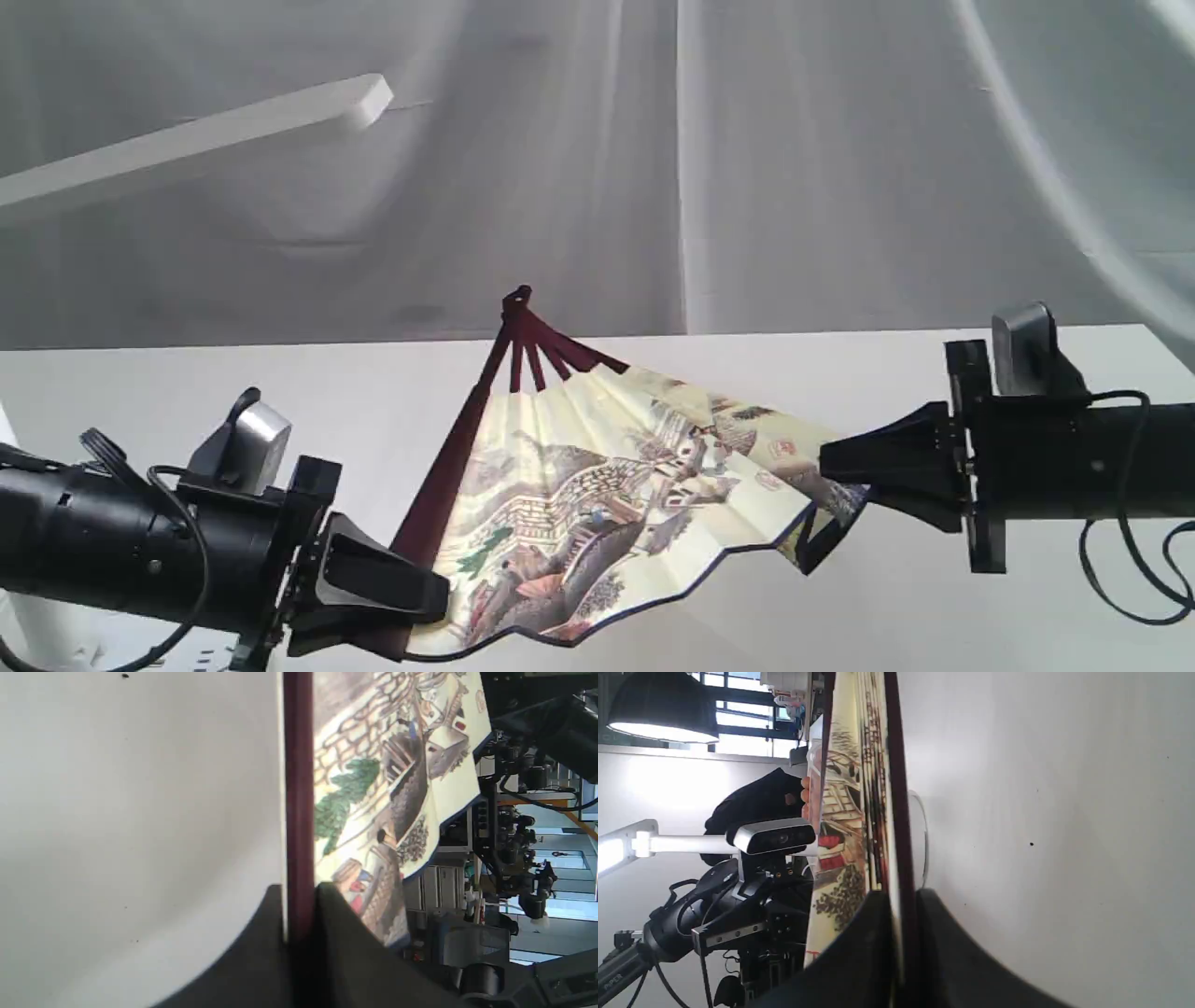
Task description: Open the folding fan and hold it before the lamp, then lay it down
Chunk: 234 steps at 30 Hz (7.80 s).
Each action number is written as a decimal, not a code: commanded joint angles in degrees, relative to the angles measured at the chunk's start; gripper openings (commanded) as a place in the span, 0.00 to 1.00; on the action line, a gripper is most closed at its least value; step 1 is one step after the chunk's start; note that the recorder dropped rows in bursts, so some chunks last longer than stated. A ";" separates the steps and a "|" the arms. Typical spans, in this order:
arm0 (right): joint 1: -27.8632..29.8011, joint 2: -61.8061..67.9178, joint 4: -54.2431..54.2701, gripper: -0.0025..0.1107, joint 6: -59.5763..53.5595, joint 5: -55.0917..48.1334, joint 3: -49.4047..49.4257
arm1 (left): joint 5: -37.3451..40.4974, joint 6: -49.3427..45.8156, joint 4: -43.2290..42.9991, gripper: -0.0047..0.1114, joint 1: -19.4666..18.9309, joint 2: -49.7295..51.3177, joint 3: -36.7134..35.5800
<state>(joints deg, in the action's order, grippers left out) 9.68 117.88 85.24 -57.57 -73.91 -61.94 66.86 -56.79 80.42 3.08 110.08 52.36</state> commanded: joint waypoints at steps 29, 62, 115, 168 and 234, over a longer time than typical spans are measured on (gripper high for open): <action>3.97 -0.34 3.79 0.02 -0.48 3.94 -0.17 | 3.10 1.33 -6.23 0.04 0.19 -0.80 -0.01; 3.97 -0.34 6.30 0.02 -2.17 3.94 -0.17 | 3.10 -1.87 -4.29 0.04 0.32 -1.47 -1.84; 3.51 -0.34 8.67 0.02 -3.89 3.94 -0.17 | 3.10 -0.16 -17.99 0.04 0.32 -14.16 -10.32; 3.51 -0.14 7.41 0.02 -0.01 8.85 -8.11 | 3.10 7.71 -26.94 0.04 0.32 -19.74 -10.32; 7.70 2.44 14.37 0.02 -0.88 11.15 -8.89 | 3.10 11.78 -30.96 0.04 0.32 -20.09 -10.32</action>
<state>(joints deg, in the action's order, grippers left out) 16.37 120.34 96.04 -57.01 -65.46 -70.40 69.72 -45.11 50.87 3.15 90.97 42.31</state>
